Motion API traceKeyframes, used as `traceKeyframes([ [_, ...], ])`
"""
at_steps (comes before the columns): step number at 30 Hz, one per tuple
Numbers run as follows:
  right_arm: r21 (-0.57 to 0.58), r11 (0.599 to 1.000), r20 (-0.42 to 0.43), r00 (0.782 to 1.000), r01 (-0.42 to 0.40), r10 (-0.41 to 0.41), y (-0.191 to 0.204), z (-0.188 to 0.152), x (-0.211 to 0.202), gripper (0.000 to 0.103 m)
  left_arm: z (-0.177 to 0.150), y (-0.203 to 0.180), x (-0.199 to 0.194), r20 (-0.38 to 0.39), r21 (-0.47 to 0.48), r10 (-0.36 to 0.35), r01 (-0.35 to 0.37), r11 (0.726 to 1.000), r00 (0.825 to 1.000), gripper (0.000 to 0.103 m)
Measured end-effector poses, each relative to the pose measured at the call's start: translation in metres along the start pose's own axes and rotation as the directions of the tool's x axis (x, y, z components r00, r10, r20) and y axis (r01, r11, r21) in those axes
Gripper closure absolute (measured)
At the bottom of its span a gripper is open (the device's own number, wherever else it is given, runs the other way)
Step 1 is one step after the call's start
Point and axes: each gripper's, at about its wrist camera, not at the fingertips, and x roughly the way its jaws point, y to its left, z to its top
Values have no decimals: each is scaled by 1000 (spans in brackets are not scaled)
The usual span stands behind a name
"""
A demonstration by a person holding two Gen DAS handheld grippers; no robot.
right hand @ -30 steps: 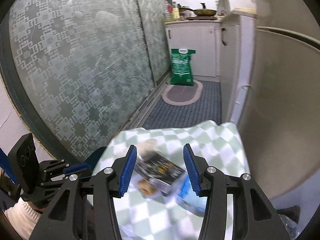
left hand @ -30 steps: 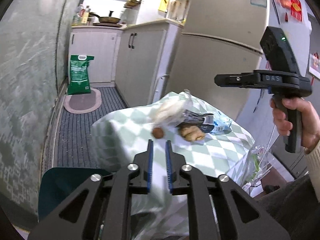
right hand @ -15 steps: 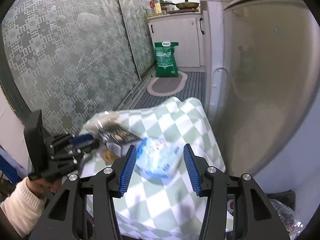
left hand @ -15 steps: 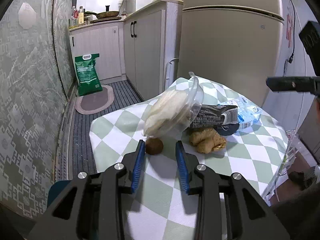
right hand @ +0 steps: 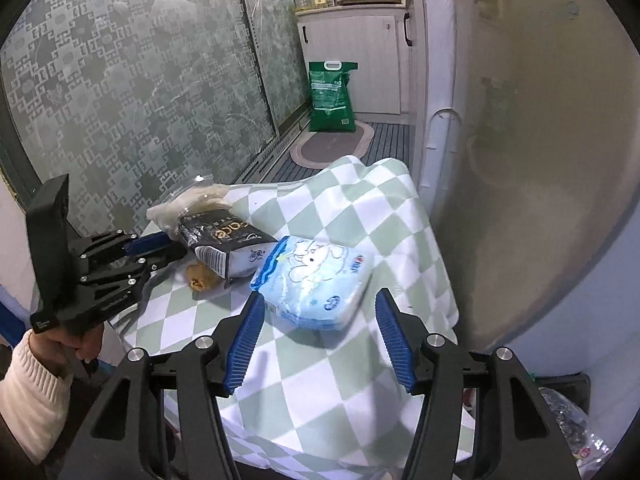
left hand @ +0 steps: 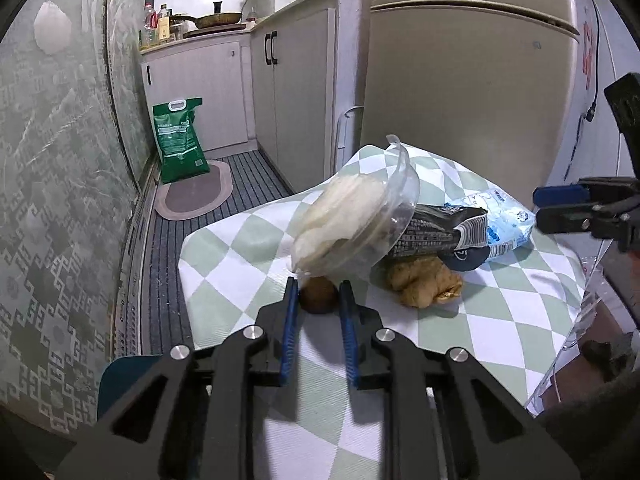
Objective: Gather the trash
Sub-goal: 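Grasp the brown kiwi on the table with the left tool, then grasp the blue-and-white tissue pack with the right tool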
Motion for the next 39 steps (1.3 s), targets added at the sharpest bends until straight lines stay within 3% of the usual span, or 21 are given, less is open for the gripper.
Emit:
traceKeyframes([
  [3, 7, 1000, -10, 1000, 18, -18, 2, 1, 7, 45, -1, 2, 0, 6, -15, -13, 13, 1000, 1000, 81],
  [5, 18, 1000, -14, 1000, 20, -20, 2, 1, 9, 55, -2, 1, -1, 10, -14, -15, 15, 1000, 1000, 81],
  [12, 69, 998, -43, 999, 5, -2, -4, 2, 21, 60, -5, -1, -6, 18, -20, -51, 51, 999, 999, 81],
  [17, 91, 996, -59, 998, 10, -4, -7, 2, 25, 81, -8, -1, -9, 23, -15, -62, 63, 998, 998, 81],
  [22, 89, 996, -52, 998, 31, -26, -8, 4, 21, 94, -12, 1, -14, 32, -24, -77, 78, 997, 997, 81],
  [39, 37, 994, 24, 995, 101, -102, -1, 24, -16, 98, -15, 12, -35, 65, -48, -114, 117, 992, 991, 81],
])
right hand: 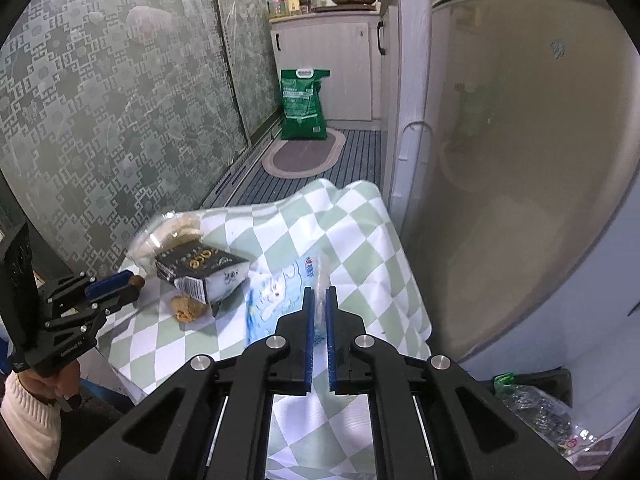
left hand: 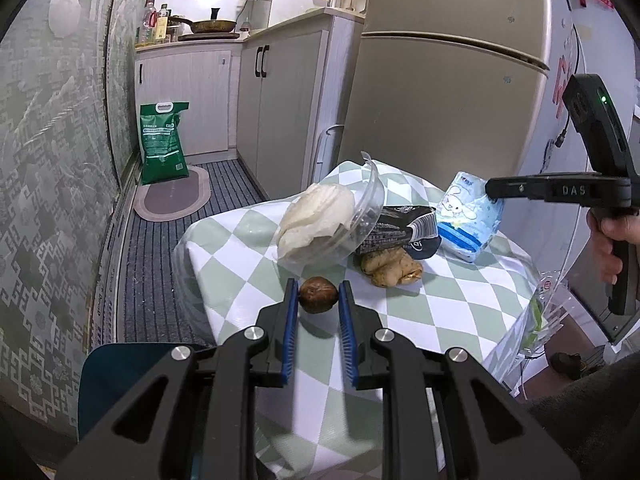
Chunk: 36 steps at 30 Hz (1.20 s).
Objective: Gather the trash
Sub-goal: 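Grasp the blue-and-white tissue pack with the right tool, then drop the kiwi into the bin with left tool while right carries tissue pack over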
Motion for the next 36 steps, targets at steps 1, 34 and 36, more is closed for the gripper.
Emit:
traceKeyframes([
  [1, -3, 1000, 8, 1000, 4, -4, 1, 1, -3, 98, 0, 1, -2, 4, -3, 0, 0, 1000, 1000, 81],
  [34, -156, 969, 117, 970, -193, 212, 141, 63, -10, 99, -37, 103, -75, 21, -140, 122, -118, 983, 992, 81],
  [36, -169, 964, 101, 969, -207, 226, 154, 63, -3, 99, -41, 108, -77, 13, -146, 132, -128, 981, 991, 81],
])
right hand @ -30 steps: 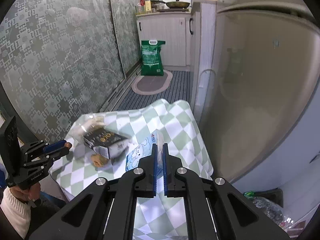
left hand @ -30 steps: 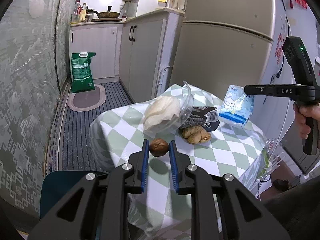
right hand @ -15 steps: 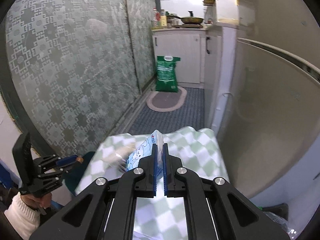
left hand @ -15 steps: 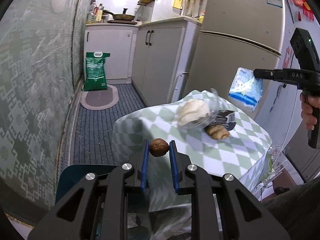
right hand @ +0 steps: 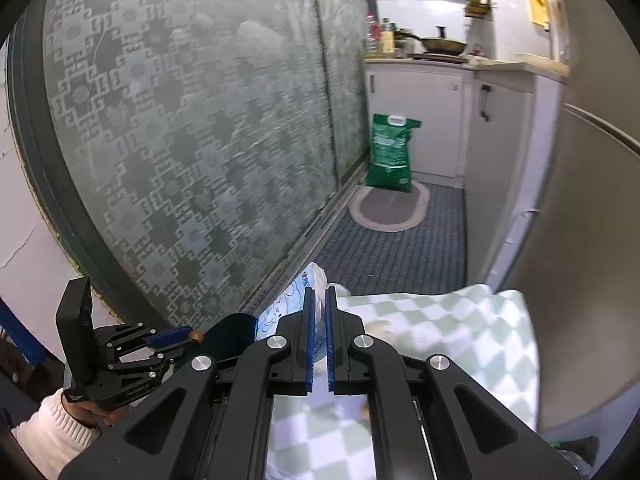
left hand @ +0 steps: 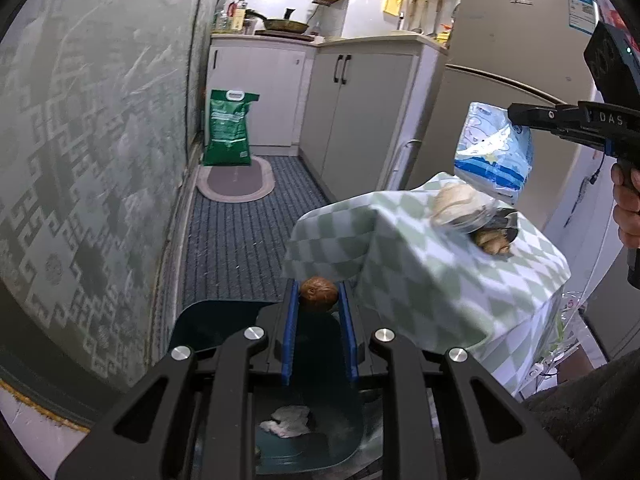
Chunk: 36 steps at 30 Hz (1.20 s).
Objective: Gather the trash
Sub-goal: 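Drop the kiwi into the bin with left tool while right carries tissue pack over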
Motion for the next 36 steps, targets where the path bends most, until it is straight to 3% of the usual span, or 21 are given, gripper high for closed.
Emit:
traceKeyframes([
  [15, -68, 993, -142, 986, -93, 83, 73, -3, 79, 99, -17, 39, -9, -44, -28, 59, -60, 998, 997, 80],
  [29, -121, 990, -250, 967, -76, 44, 106, -20, 131, 99, -22, 53, -23, -27, -42, 69, -70, 997, 997, 78],
  [36, -139, 987, -292, 956, -79, 35, 117, -26, 148, 98, -21, 56, -34, 14, -42, 57, -56, 998, 998, 94],
])
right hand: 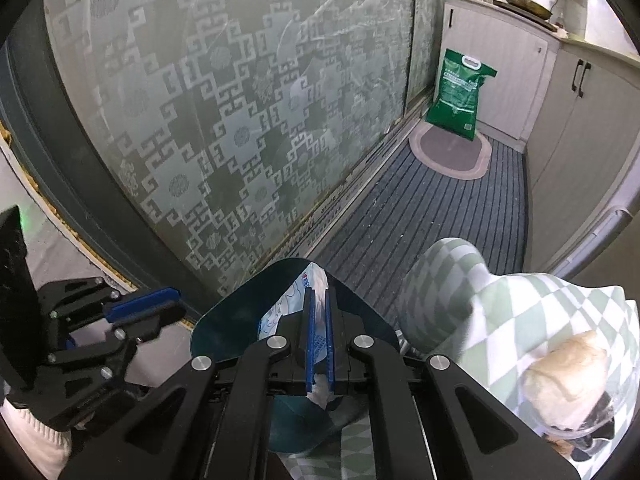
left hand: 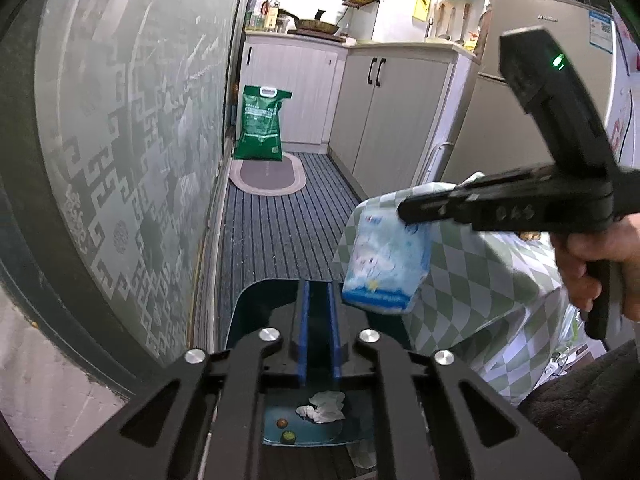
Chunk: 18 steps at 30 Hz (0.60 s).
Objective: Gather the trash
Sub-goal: 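Drop the kiwi into the bin with left tool while right carries tissue pack over, then open the right tool over the teal bin to drop the tissue pack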
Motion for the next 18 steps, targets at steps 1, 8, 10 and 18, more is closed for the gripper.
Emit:
traceKeyframes([
  [1, 0, 1000, -6, 1000, -1, 1, 2, 0, 2, 97, 0, 0, -2, 6, -1, -2, 2, 1000, 1000, 94],
  [8, -7, 999, -21, 999, -32, 31, 7, -1, 5, 83, 1, 2, -6, 20, -4, -10, 10, 1000, 1000, 96],
  [10, -13, 999, -10, 999, -32, 32, 8, -1, 1, 78, 2, 0, -7, 22, -3, -13, 13, 1000, 1000, 96],
  [18, 12, 1000, 69, 998, -2, 1, -11, 3, -33, 78, 10, -13, -8, 41, -2, -49, 49, 999, 998, 96],
])
